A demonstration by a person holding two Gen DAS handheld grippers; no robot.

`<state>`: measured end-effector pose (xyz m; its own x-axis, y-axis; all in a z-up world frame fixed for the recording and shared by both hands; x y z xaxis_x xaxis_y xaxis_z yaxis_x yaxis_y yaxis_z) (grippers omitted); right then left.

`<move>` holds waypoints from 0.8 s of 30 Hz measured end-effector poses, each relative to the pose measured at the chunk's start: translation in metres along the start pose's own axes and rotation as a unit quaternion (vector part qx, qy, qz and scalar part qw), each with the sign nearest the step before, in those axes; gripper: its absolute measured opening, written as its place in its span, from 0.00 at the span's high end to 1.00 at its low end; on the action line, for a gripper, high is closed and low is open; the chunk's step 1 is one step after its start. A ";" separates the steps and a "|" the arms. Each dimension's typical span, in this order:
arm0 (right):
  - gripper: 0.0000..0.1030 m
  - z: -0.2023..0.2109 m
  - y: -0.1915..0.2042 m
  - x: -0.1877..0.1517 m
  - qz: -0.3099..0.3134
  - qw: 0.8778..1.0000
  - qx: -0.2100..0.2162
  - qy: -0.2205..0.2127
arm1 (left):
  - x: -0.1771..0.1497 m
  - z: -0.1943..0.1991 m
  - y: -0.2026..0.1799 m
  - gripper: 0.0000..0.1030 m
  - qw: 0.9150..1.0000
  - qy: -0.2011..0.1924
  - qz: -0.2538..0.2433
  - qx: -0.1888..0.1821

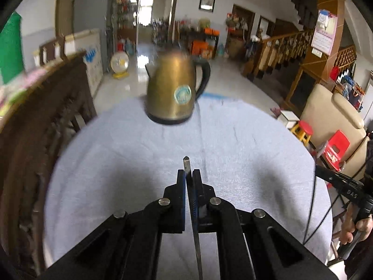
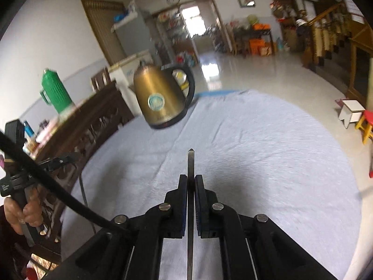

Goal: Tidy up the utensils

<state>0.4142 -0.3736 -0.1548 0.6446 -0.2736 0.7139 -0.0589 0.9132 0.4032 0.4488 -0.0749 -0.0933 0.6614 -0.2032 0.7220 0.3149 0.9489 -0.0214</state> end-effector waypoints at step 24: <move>0.94 0.211 0.138 -0.059 0.071 0.955 0.088 -0.275 | -0.057 0.231 0.029 0.97 0.976 -0.213 0.055 -0.010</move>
<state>0.2072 -0.2953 -0.0212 0.1264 -0.3121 0.9416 -0.2747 0.9011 0.3355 0.2629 0.0202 0.0252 0.3511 0.0226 0.9360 0.2740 0.9535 -0.1258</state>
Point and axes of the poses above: each gripper's, at about its wrist camera, not at the fingertips, and z roughly against the way its jaws point, y to its left, x to its top, the point moved 3 cm from there along -z, roughly the way its jaws point, and after that the axes turned 8 degrees about x, right-handed, at the moved point
